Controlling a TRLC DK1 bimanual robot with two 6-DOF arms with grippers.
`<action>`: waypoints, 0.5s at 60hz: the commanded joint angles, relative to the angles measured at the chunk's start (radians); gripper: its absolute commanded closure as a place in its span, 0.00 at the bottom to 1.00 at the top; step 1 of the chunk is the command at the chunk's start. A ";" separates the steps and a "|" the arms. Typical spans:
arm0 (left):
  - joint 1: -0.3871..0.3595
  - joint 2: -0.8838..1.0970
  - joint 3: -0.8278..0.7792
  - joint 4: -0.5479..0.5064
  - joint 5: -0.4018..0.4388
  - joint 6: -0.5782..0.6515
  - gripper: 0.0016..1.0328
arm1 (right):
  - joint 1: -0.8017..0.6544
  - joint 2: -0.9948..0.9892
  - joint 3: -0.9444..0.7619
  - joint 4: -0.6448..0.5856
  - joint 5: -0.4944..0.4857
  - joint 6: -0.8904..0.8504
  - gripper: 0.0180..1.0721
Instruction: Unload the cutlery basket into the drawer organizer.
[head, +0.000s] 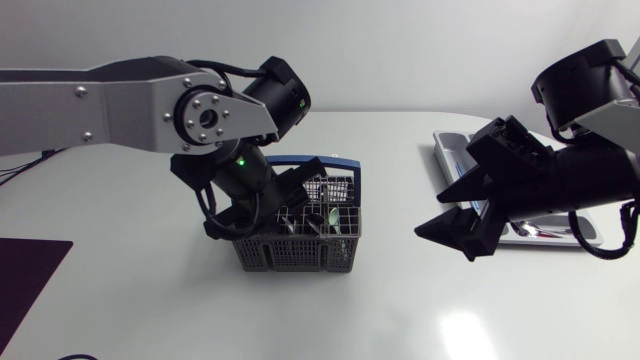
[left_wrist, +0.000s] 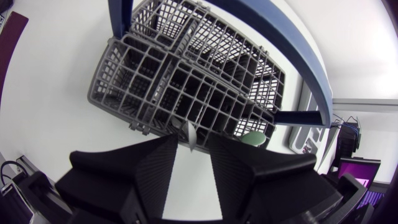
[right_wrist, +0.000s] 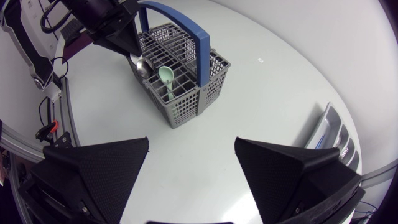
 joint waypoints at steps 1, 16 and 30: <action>0.011 0.014 0.014 0.018 -0.020 -0.011 0.76 | 0.007 -0.010 -0.028 0.018 0.009 0.026 0.05; 0.004 0.021 -0.004 0.032 -0.022 -0.005 0.79 | 0.007 -0.008 -0.051 0.043 0.021 0.026 0.05; 0.001 0.031 -0.015 0.037 -0.031 -0.002 0.87 | 0.009 -0.008 -0.059 0.049 0.021 0.026 0.05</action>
